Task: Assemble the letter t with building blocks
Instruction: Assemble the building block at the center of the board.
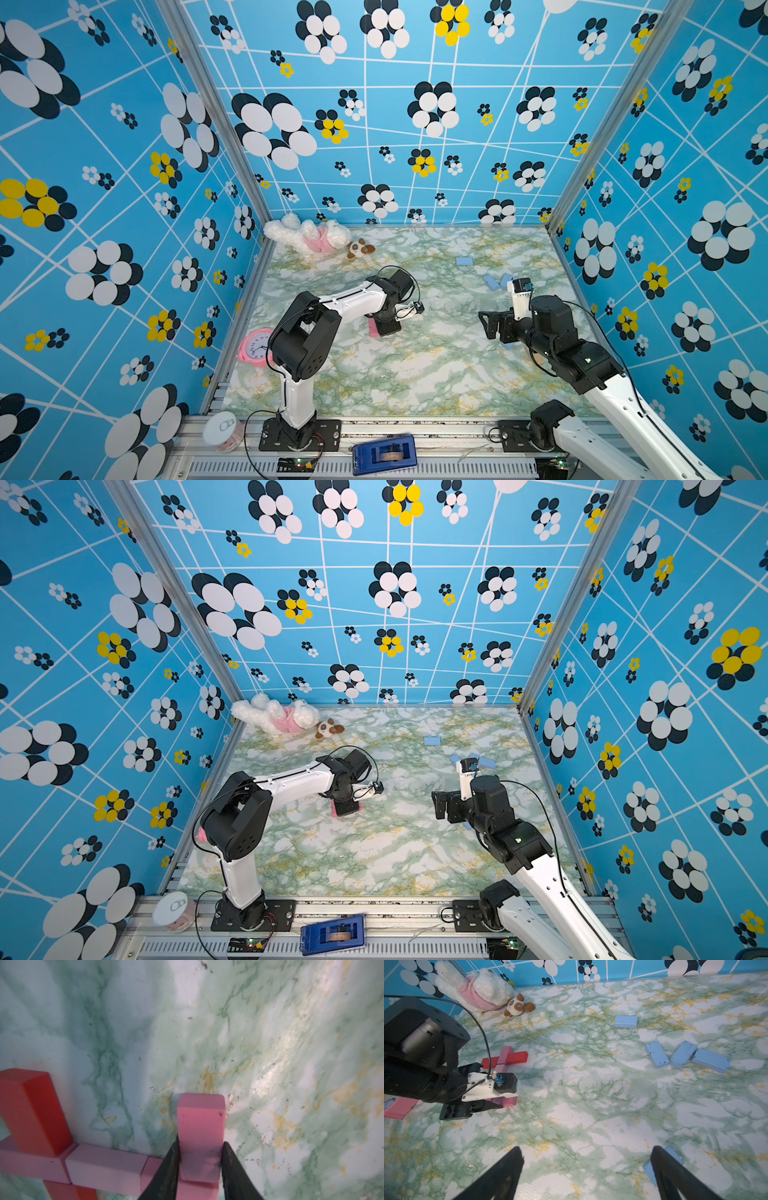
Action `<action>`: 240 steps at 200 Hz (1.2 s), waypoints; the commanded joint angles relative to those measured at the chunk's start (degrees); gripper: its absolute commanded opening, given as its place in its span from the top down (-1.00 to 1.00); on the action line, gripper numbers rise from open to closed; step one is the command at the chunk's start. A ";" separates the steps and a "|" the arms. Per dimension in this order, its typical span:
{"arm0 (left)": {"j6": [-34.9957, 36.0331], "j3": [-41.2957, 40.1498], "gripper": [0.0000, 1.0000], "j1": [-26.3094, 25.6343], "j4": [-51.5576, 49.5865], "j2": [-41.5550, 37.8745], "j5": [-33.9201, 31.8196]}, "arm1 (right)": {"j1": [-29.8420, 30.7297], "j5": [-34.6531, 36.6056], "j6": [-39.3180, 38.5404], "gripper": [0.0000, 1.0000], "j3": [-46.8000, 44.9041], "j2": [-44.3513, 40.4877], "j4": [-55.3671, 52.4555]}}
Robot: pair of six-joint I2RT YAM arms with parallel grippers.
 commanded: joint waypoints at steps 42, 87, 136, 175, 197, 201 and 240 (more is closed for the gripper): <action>0.52 -2.27 0.31 -0.33 -1.41 1.34 -1.41 | 0.48 -0.39 -0.58 -0.98 0.89 0.05 -0.23; 0.49 -2.70 0.34 -0.21 -1.28 1.50 -2.02 | 0.49 -0.39 -0.59 -0.98 0.80 0.23 -0.02; 0.47 -3.28 0.38 0.02 -0.91 1.08 -2.56 | 0.43 -0.36 -0.62 -0.98 0.82 0.30 0.16; 0.35 -3.63 0.40 0.36 -0.85 0.83 -2.49 | 0.49 -0.33 -0.70 -0.98 0.81 0.40 0.31; 0.33 -4.02 0.40 0.45 -0.59 0.54 -2.49 | 0.48 -0.39 -0.68 -0.99 0.78 0.31 0.30; 0.27 -4.08 0.41 0.54 -0.58 0.54 -2.58 | 0.43 -0.39 -0.68 -0.99 0.82 0.25 0.27; 0.39 -4.32 0.41 0.80 -0.49 0.05 -2.83 | 0.49 -0.39 -0.68 -0.99 0.80 0.23 0.25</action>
